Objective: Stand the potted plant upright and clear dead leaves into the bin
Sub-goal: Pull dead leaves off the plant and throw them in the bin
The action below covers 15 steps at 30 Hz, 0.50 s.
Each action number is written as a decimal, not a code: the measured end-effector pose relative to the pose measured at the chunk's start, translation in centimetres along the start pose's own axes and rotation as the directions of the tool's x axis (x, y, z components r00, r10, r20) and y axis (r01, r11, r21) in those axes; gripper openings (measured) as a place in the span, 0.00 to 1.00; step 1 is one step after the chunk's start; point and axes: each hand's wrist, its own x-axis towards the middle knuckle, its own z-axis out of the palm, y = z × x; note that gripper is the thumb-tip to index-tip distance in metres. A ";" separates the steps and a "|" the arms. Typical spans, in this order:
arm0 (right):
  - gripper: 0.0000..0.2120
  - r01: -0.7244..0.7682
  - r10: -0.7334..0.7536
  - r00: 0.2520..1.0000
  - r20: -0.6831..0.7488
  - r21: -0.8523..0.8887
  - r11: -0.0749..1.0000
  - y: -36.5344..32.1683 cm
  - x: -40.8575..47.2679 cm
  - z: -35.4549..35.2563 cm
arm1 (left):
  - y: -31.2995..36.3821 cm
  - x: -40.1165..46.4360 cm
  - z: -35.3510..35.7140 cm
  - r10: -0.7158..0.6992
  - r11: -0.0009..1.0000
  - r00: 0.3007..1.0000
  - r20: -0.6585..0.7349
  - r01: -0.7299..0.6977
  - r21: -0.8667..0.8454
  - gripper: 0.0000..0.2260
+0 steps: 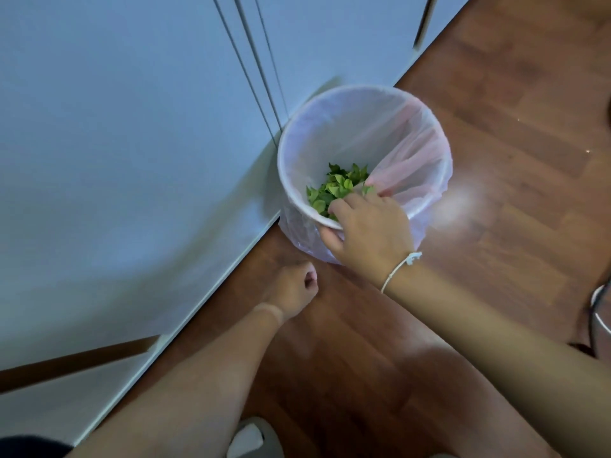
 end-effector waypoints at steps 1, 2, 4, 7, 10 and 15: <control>0.14 0.003 -0.003 1.000 0.004 0.005 1.000 0.0 -0.1 0.1 | 0.0 -0.2 -0.9 -0.012 1.000 1.000 -0.021 0.011 -0.017 0.03; 0.14 -0.005 0.005 1.000 0.027 0.010 1.000 0.0 0.0 -0.1 | 0.2 -0.4 -2.0 -0.025 0.999 0.999 -0.037 0.024 -0.034 0.03; 0.14 -0.022 0.022 0.995 0.095 0.001 1.000 -0.1 0.1 -0.5 | 0.8 -0.8 -4.3 -0.035 0.995 0.995 -0.089 0.026 -0.099 0.02; 0.11 -0.045 0.051 0.974 0.222 -0.032 0.998 -0.3 0.1 -1.3 | 2.3 -2.5 -7.9 -0.104 0.970 0.982 -0.160 0.065 -0.234 0.05; 0.17 -0.086 0.087 0.941 0.328 -0.017 0.996 -0.6 -0.1 -2.7 | 4.2 -4.2 -11.1 -0.137 0.957 0.973 -0.185 0.082 -0.277 0.05; 0.21 -0.207 0.186 0.876 0.444 -0.001 0.978 -0.4 -1.1 -7.7 | 9.5 -5.4 -15.8 -0.139 0.951 0.966 -0.217 0.069 -0.302 0.04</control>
